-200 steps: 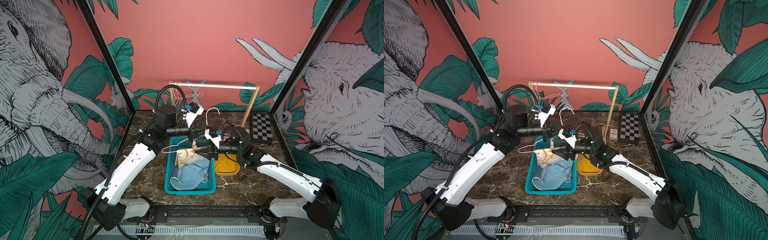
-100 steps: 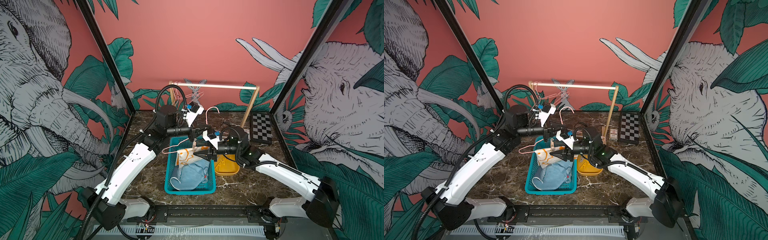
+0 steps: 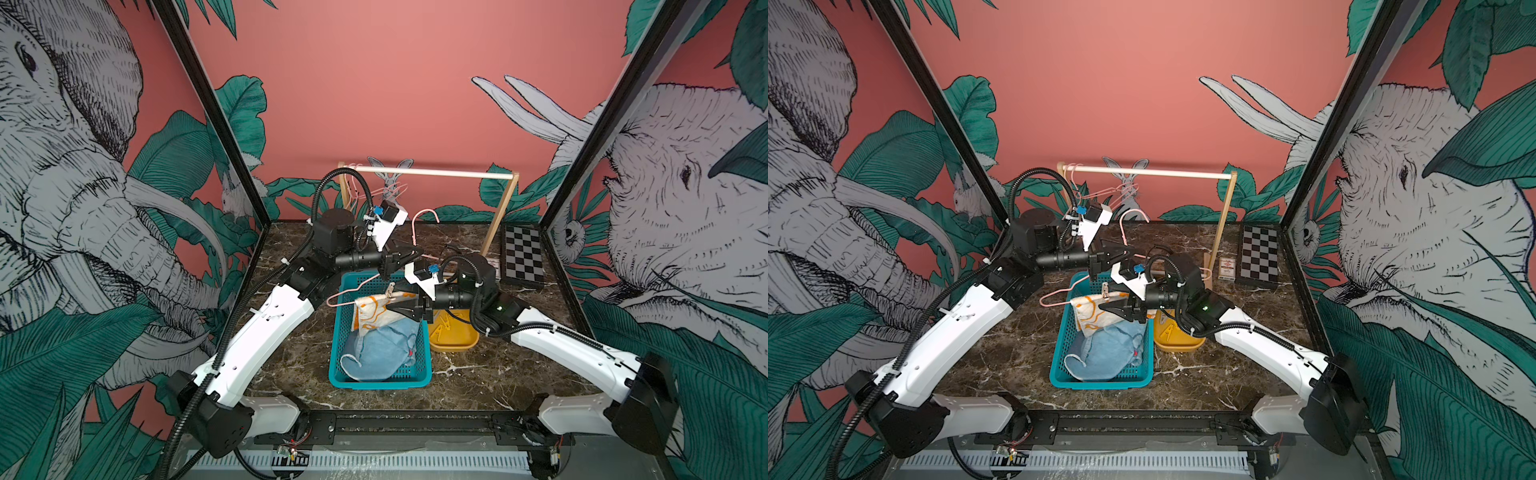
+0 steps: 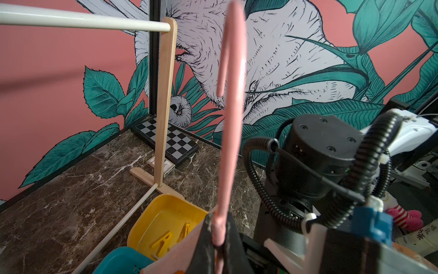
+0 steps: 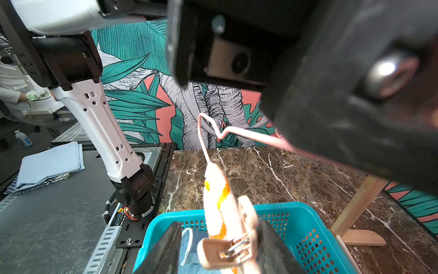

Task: Remove the clothespins securing towels to the hanger
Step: Remove the clothespin from the hanger.

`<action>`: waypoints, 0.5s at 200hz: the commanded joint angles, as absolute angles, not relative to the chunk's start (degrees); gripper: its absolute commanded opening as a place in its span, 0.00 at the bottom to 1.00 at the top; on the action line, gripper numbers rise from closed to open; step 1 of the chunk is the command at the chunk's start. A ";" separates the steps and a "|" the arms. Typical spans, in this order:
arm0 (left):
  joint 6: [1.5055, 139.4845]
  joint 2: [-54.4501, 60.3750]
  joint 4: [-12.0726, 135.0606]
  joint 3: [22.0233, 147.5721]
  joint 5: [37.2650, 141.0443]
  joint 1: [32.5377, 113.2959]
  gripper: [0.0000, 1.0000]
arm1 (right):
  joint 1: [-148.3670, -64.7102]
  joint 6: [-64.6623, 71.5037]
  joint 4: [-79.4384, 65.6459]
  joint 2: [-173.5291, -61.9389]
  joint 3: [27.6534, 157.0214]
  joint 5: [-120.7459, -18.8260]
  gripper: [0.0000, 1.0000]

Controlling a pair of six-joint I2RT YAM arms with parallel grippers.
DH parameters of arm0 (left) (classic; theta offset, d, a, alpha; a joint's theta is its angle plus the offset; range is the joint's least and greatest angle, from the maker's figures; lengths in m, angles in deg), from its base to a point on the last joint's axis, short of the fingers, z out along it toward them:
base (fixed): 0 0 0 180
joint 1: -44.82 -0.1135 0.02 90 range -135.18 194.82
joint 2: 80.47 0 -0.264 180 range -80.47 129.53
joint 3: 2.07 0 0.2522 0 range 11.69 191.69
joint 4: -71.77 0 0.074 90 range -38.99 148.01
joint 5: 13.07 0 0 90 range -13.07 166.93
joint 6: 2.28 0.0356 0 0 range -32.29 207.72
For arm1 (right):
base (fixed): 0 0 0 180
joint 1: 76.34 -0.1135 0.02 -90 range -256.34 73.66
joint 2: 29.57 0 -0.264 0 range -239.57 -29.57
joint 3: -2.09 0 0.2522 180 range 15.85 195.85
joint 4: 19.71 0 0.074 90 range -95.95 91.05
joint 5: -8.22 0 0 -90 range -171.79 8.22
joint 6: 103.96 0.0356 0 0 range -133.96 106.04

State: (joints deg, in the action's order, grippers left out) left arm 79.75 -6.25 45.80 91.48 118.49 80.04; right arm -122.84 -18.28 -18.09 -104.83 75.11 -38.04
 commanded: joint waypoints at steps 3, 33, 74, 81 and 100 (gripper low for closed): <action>78.49 -6.98 48.78 92.59 120.01 80.33 0.00 | -123.42 -19.94 -19.99 -105.86 77.41 -38.71 0.50; 78.31 -7.08 48.96 92.68 120.07 80.33 0.00 | -123.67 -20.07 -21.05 -106.10 77.28 -39.40 0.50; 78.66 -6.90 48.70 92.75 120.08 80.35 0.00 | -123.88 -20.11 -21.50 -106.22 77.75 -39.67 0.44; 78.62 -6.86 48.62 92.74 120.08 80.33 0.00 | -123.88 -20.12 -21.50 -106.16 77.75 -39.77 0.43; 78.66 -6.73 48.52 92.73 120.07 80.33 0.00 | -123.89 -20.29 -21.59 -105.95 77.46 -40.36 0.41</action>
State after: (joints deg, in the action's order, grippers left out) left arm 79.53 -6.16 45.98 91.48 118.71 80.04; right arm -123.45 -19.26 -19.00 -106.08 75.81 -39.92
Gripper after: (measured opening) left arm 0.071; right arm 0.418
